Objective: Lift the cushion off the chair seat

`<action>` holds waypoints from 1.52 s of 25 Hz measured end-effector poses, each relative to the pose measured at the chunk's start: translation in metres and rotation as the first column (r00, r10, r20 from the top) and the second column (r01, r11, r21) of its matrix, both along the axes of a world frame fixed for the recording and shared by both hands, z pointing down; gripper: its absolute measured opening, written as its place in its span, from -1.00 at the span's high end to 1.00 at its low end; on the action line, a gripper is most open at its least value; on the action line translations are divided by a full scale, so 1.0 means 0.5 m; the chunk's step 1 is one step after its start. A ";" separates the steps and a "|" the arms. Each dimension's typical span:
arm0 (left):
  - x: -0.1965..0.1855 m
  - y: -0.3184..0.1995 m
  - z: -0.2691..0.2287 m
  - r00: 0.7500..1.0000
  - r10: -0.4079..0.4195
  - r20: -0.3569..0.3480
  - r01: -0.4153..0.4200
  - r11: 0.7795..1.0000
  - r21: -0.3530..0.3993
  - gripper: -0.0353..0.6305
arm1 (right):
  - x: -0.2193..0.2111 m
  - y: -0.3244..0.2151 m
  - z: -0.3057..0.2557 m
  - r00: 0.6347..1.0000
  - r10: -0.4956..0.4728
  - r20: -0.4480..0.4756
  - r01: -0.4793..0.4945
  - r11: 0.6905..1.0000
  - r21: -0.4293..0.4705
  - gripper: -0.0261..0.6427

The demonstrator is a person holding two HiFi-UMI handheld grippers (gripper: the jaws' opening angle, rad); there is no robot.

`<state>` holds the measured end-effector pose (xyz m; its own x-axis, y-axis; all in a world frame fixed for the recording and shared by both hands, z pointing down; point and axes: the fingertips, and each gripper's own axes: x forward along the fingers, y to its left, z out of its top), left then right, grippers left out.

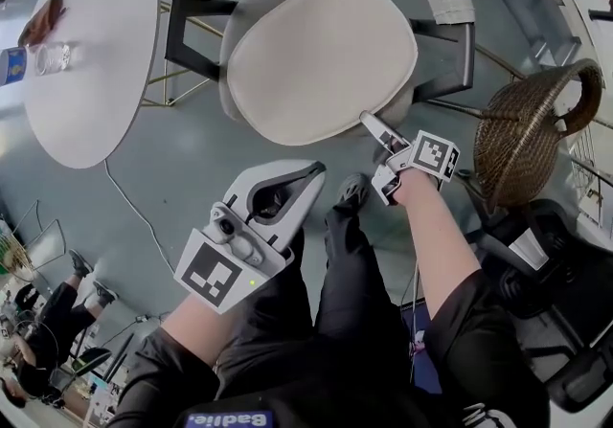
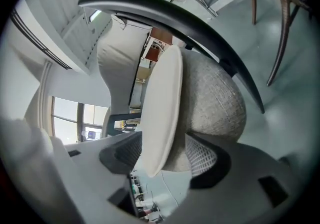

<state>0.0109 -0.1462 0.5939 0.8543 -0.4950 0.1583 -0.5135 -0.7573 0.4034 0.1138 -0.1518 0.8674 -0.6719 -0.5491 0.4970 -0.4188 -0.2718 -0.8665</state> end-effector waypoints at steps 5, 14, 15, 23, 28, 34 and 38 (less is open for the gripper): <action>-0.023 -0.007 -0.004 1.000 -0.012 -0.009 0.012 1.000 -0.005 0.86 | -0.005 -0.003 0.002 1.000 0.005 0.014 -0.004 0.999 -0.043 0.13; -0.057 -0.019 -0.013 1.000 -0.022 -0.019 0.021 1.000 -0.011 0.86 | -0.008 -0.012 0.006 0.999 -0.005 -0.038 0.002 0.997 -0.081 0.13; -0.061 -0.021 -0.014 0.999 -0.025 -0.021 0.024 1.000 -0.012 0.86 | -0.010 -0.014 0.005 0.999 -0.011 -0.044 0.007 0.997 -0.083 0.13; -0.080 -0.011 -0.012 0.999 -0.031 -0.033 0.031 0.999 -0.024 0.86 | -0.059 -0.057 -0.018 1.000 -0.011 0.012 0.011 1.000 0.010 0.13; -0.109 -0.012 -0.008 0.998 -0.051 -0.027 0.050 0.998 -0.025 0.86 | -0.081 -0.086 0.004 0.999 0.029 0.022 -0.029 1.000 -0.005 0.17; -0.132 0.000 -0.003 0.997 -0.067 -0.024 0.067 0.997 -0.034 0.86 | -0.090 -0.114 0.015 1.000 0.023 -0.009 -0.023 1.000 -0.007 0.36; -0.134 0.006 -0.014 0.998 -0.066 -0.022 0.065 0.997 -0.029 0.86 | -0.097 -0.123 0.022 0.999 0.013 -0.039 -0.014 1.000 -0.008 0.57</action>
